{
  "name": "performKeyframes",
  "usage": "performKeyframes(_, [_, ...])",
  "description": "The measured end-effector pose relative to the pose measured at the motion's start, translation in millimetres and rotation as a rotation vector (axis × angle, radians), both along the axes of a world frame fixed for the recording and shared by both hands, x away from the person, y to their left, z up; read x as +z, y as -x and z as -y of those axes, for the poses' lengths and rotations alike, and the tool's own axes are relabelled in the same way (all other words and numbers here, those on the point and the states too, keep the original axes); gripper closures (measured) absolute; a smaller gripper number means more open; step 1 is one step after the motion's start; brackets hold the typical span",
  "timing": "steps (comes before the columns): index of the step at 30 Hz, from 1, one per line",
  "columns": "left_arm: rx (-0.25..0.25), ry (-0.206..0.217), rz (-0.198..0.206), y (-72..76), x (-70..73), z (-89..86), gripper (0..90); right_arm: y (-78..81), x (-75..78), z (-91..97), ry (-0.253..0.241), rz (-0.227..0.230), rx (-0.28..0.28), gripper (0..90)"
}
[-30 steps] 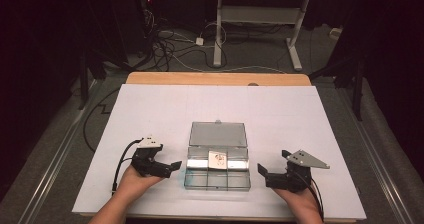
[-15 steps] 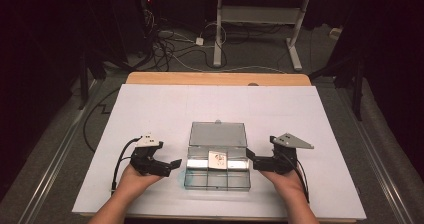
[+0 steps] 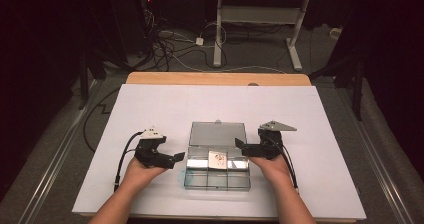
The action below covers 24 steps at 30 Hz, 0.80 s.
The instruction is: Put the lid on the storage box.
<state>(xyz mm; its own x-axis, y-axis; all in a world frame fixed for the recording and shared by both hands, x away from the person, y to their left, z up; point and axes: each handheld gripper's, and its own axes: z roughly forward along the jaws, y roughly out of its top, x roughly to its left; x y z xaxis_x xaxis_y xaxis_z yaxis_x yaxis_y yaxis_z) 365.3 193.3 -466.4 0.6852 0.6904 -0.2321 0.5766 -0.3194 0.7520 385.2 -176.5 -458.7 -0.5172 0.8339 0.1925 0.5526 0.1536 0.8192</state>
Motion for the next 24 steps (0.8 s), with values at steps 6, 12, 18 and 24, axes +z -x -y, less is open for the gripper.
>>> performKeyframes(6, [0.015, 0.006, 0.013, -9.2, 8.3, 2.3, 0.0, -8.1, -4.7, -3.4, -0.012, -0.042, -0.003, 2.8])
performKeyframes(12, [0.007, -0.01, 0.008, -19.6, 8.7, 10.3, 0.0, -16.8, -11.2, -6.2, -0.018, -0.092, -0.006, 5.1])
performKeyframes(18, [-0.004, 0.007, -0.026, -34.0, 0.9, 19.1, 0.0, -20.2, -14.9, -8.2, -0.03, -0.131, 0.002, 7.8])
performKeyframes(24, [-0.018, 0.004, -0.036, -41.8, -2.2, 30.8, 0.0, -23.4, -20.1, -9.1, -0.059, -0.169, 0.015, 13.7])
